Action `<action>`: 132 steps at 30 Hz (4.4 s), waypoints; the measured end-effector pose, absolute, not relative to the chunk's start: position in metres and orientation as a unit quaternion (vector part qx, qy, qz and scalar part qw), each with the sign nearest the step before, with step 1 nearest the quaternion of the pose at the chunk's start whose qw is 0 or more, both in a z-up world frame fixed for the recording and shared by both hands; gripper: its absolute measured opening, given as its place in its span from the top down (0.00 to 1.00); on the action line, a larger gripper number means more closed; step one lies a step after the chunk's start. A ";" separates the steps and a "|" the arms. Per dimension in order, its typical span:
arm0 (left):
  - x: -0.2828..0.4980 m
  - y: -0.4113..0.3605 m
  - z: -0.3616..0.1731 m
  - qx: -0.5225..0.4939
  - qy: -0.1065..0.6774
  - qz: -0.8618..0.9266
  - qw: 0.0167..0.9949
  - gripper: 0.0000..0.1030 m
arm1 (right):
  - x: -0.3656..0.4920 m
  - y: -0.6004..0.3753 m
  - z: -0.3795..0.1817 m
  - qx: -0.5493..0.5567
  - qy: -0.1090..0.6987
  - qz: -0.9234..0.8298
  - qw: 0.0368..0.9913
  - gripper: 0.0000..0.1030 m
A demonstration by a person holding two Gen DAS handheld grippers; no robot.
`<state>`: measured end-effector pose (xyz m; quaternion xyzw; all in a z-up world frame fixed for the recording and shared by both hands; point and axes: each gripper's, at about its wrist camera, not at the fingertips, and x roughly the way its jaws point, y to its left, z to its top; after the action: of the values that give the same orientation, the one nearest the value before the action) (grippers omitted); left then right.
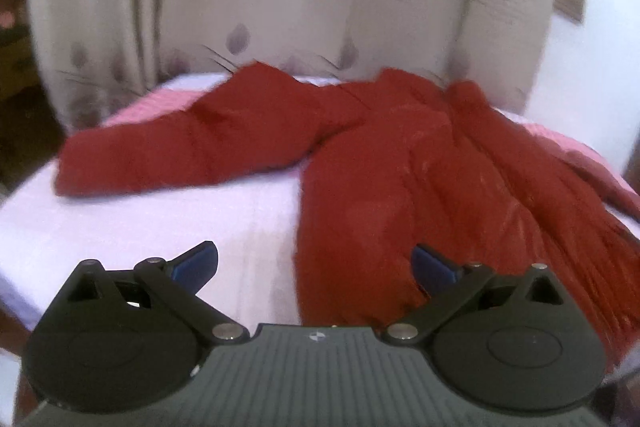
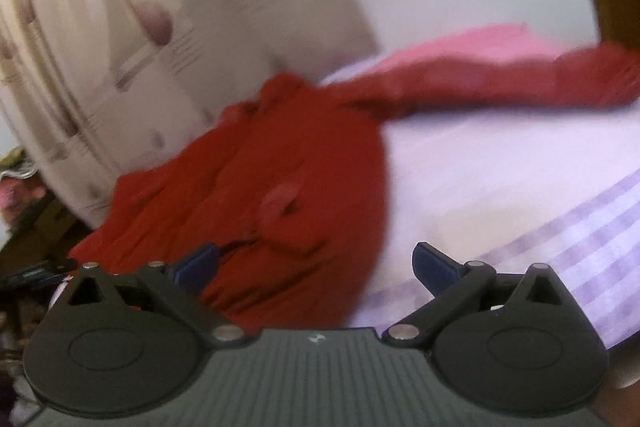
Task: Fold large clothes
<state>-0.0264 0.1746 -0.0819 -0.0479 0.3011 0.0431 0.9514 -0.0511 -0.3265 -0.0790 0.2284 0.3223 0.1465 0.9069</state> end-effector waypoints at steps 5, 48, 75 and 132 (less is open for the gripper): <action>-0.020 0.173 -0.104 -0.075 0.351 -0.008 0.933 0.22 | -0.039 -0.315 -0.096 0.267 0.349 0.176 0.881 0.43; 0.045 0.059 -0.040 -0.032 0.211 -0.055 0.975 0.00 | 0.067 -0.612 -0.136 0.517 0.180 -0.151 0.823 0.39; 0.041 0.131 -0.034 -0.068 0.196 -0.010 0.978 0.00 | 0.300 -0.231 -0.004 0.288 0.184 0.237 0.909 0.95; 0.060 0.398 -0.045 -0.285 0.180 0.249 0.908 0.95 | 0.098 -0.135 -0.032 -0.061 0.170 0.293 0.939 0.10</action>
<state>0.0601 0.3985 -0.0450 -0.2854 0.1805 0.2494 0.9076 0.0983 -0.1352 -0.0320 -0.0608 0.1698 0.2935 0.9388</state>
